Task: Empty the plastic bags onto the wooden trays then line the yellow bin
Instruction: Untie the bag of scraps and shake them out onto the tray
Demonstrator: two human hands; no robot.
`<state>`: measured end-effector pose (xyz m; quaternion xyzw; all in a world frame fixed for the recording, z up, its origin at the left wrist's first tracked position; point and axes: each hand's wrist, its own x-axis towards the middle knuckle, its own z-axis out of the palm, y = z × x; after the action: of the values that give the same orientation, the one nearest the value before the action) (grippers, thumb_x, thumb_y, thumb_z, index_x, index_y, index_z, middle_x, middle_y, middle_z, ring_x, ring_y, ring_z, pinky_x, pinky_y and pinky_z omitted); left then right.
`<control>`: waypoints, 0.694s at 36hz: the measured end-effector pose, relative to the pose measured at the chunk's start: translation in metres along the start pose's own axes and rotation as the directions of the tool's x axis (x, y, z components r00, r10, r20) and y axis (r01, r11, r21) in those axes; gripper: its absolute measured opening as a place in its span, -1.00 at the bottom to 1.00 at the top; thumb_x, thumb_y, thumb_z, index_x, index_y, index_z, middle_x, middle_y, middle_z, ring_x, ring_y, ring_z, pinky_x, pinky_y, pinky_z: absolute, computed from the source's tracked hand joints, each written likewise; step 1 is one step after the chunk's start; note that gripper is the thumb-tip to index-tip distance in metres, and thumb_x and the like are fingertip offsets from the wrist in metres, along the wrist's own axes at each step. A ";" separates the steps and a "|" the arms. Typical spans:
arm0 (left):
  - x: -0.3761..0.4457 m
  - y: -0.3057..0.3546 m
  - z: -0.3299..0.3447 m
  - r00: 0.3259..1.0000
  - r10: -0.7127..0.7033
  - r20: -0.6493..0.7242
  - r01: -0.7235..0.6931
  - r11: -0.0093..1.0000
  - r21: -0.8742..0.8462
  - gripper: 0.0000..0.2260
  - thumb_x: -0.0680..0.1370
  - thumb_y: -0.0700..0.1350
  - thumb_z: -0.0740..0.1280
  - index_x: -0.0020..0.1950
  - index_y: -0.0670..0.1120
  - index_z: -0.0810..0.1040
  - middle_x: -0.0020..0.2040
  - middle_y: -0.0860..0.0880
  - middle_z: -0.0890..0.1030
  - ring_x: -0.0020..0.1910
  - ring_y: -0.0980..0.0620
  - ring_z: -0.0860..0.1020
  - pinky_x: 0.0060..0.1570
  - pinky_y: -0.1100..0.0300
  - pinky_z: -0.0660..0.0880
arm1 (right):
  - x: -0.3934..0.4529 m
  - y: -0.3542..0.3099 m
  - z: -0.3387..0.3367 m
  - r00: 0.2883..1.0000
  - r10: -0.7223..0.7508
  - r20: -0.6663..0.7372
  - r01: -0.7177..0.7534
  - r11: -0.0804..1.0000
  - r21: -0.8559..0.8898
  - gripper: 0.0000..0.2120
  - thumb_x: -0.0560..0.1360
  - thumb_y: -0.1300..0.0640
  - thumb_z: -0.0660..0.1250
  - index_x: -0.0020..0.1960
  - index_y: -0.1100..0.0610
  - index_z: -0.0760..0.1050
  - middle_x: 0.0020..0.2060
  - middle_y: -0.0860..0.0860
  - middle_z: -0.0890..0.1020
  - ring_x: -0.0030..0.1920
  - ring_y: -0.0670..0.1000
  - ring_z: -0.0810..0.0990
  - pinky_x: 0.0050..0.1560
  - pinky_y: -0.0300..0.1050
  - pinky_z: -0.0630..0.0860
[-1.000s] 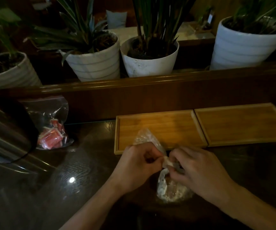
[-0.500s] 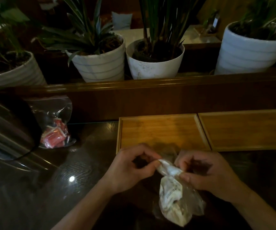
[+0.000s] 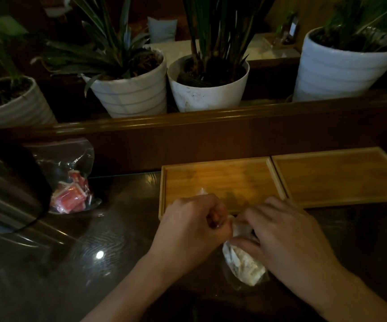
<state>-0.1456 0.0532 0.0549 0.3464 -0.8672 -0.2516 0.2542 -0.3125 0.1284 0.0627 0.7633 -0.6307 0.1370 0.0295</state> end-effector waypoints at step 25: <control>-0.006 -0.043 -0.005 0.997 -0.031 -0.073 0.002 0.931 -0.365 -0.83 0.45 -0.22 0.46 -0.01 -0.03 0.61 -0.05 0.13 0.66 -0.10 0.11 0.66 -0.12 0.27 0.59 | -0.002 0.055 -0.004 0.997 -0.043 0.063 -0.033 0.500 0.865 -0.86 0.48 -0.11 0.35 -0.07 -0.07 0.57 -0.13 -0.08 0.59 -0.06 0.03 0.56 -0.05 -0.09 0.52</control>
<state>-0.1178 0.0292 0.0306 0.3101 -0.7918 -0.3968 0.3456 -0.3670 0.1203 0.0591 0.6823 -0.4760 0.4046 -0.3796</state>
